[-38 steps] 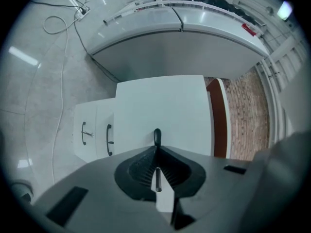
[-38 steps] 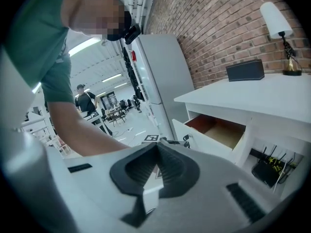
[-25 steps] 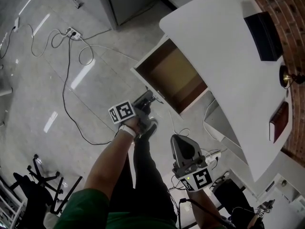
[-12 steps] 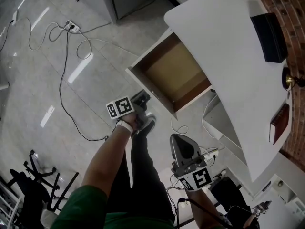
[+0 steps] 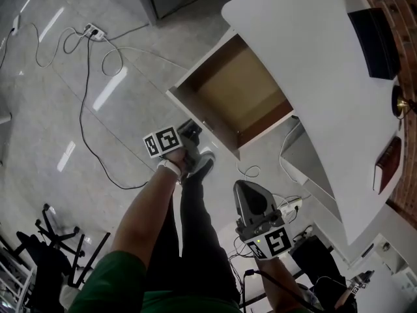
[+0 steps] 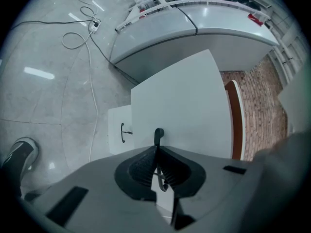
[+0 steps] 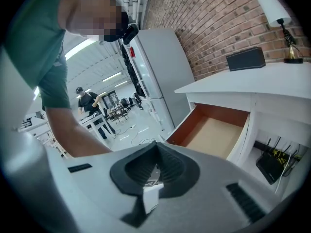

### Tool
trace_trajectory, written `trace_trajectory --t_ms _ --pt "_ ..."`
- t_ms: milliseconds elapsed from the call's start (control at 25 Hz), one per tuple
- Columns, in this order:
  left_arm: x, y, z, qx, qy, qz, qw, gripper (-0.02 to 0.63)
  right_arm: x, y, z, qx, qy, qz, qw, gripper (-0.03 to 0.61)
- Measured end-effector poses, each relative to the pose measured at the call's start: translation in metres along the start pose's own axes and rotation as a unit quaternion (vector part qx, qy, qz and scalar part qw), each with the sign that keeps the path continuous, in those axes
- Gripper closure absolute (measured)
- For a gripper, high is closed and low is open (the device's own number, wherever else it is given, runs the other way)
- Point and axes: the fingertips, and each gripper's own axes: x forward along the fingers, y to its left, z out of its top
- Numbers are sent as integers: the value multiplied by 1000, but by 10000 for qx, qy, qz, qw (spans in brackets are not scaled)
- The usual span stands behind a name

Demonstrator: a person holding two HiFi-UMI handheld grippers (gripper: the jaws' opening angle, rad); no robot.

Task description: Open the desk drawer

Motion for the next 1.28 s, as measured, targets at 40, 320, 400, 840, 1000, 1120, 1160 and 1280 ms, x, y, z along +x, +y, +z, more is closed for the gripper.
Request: trace_trajectory --t_ms 40,320,400,840,1000,1120,1160,1280 --pt "1 2 0 -7 -7 7 10000 595 -1 -1 -2 10 4 -11 10000 577" --pt "3 10 0 -37 -18 67 10000 597 -6 -6 -8 35 38 -89 9999 577" --pt "5 12 0 -16 6 72 10000 597 -7 -9 -8 16 39 -109 9999 577" --pt "7 18 1 276 110 256 9992 594 -9 -14 -9 18 35 -141 9999 577" --pt "4 17 1 439 176 360 9982 594 -8 -13 1 -46 -16 -129 9999 577" --pt "4 18 1 458 222 384 9980 592 -7 -13 4 -59 -29 -122 9999 577" --pt "4 18 1 454 230 377 9980 587 -7 -13 4 -58 -31 -124 9999 577" --pt "2 20 1 451 243 355 9981 561 -6 -14 3 -47 -24 -134 9999 577"
